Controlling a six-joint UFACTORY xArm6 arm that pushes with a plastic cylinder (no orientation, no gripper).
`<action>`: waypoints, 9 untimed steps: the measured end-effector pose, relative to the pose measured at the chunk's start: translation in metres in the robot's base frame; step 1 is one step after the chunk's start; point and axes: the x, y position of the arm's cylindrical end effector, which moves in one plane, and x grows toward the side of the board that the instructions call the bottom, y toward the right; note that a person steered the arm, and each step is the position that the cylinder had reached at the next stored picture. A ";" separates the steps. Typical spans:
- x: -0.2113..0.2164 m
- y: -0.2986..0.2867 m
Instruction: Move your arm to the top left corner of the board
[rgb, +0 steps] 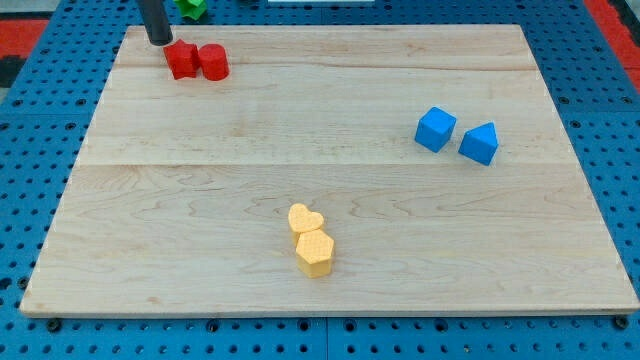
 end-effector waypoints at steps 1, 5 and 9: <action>0.000 -0.006; 0.000 -0.026; -0.005 -0.026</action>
